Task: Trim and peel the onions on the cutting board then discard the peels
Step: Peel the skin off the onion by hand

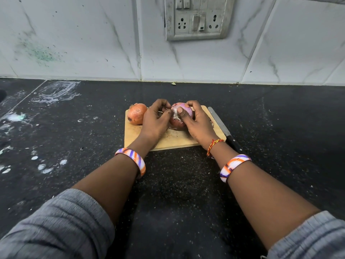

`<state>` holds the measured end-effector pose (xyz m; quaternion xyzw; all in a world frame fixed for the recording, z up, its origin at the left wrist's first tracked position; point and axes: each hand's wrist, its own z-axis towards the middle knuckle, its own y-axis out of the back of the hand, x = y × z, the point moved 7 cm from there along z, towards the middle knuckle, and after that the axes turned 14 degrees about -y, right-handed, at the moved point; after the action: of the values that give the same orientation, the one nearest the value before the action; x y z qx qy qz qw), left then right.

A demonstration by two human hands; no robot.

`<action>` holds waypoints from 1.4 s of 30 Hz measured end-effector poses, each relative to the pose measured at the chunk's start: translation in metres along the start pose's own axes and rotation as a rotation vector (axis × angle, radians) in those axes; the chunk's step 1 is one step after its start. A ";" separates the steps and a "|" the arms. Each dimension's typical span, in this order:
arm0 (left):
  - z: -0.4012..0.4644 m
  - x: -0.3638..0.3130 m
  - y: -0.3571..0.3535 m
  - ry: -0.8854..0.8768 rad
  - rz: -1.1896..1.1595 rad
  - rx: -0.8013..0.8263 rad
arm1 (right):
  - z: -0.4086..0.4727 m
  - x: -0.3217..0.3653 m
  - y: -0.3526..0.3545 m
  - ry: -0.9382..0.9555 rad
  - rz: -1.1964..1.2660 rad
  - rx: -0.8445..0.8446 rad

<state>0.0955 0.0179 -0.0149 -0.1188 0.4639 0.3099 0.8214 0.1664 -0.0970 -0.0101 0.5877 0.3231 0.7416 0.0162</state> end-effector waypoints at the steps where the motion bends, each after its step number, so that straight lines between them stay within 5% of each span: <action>1: 0.000 0.000 0.000 -0.001 0.005 0.007 | 0.000 0.000 0.000 0.000 0.000 0.000; 13: 0.001 0.000 -0.007 -0.041 0.058 0.093 | 0.002 0.000 0.001 -0.031 0.026 0.016; 28: -0.002 0.001 0.002 -0.014 -0.028 -0.042 | 0.007 -0.006 -0.002 -0.027 0.229 0.131; 31: -0.002 -0.009 0.000 -0.112 0.055 0.001 | 0.008 -0.010 -0.002 -0.052 0.249 0.087; 42: -0.001 -0.002 0.005 -0.044 0.148 -0.048 | 0.007 -0.012 0.001 -0.101 0.305 0.015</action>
<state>0.0906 0.0205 -0.0131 -0.0971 0.4458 0.3831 0.8032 0.1765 -0.0993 -0.0194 0.6666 0.2345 0.7025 -0.0845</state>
